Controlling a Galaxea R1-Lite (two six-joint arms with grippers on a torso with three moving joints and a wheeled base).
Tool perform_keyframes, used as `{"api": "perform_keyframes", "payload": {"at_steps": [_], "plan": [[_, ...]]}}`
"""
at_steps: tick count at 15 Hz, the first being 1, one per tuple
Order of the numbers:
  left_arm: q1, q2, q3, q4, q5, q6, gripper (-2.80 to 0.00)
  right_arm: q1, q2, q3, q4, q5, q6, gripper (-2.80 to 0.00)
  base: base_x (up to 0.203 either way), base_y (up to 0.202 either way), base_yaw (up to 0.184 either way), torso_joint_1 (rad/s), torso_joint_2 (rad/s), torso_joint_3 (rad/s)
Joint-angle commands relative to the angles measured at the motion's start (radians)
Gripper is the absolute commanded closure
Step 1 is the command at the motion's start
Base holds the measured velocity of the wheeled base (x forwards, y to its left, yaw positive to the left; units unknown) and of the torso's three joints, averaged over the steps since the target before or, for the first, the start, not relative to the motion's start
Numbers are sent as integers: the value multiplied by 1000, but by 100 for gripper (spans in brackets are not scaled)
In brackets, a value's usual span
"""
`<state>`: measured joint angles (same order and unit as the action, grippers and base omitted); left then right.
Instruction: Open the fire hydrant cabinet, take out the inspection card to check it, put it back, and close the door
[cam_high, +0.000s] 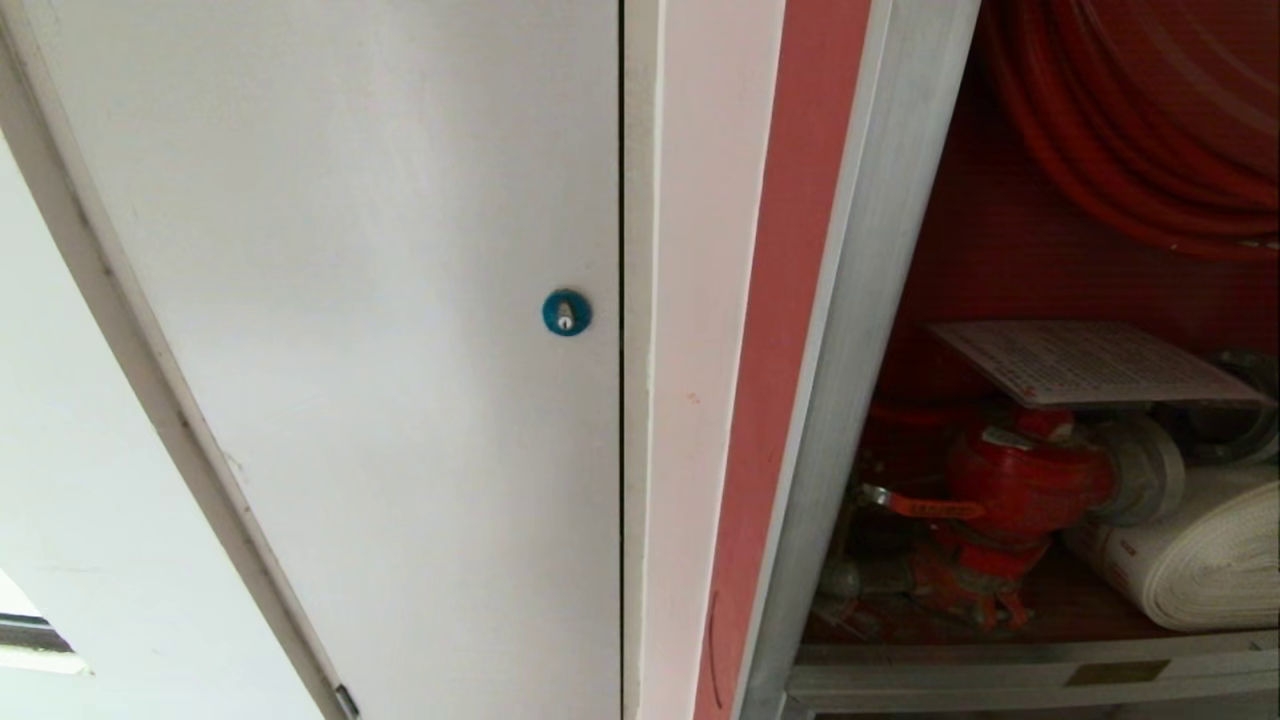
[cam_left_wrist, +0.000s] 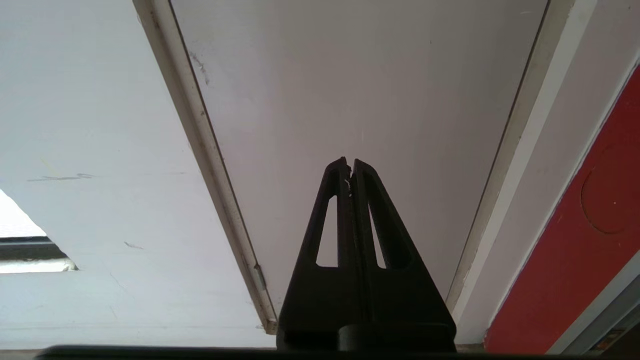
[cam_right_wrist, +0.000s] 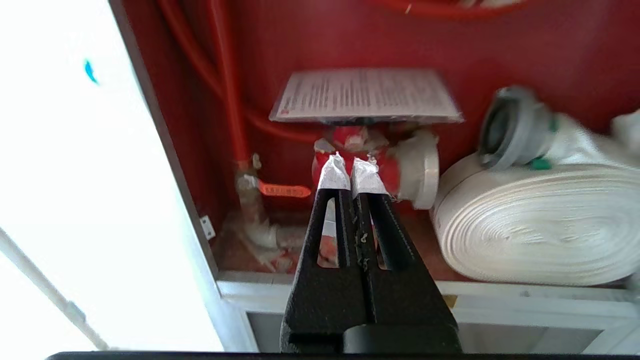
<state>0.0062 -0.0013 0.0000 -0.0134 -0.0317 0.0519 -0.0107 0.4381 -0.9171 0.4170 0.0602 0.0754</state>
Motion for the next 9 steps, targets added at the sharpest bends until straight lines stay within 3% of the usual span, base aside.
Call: {"api": "perform_keyframes", "payload": {"at_steps": [1, 5, 9], "plan": [[1, 0, 8, 0, -1, 0, 0, -13, -150, 40, 3, 0, 0, 0, 0, 0, 0, 0, 0, 0], [1, 0, 8, 0, -1, 0, 0, -6, -309, 194, 3, -9, -1, 0, 0, 0, 0, 0, 0, 0], [0, 0, 8, 0, -1, 0, 0, 1, -431, 450, -69, -10, 2, 0, 0, 0, 0, 0, 0, 0]]}}
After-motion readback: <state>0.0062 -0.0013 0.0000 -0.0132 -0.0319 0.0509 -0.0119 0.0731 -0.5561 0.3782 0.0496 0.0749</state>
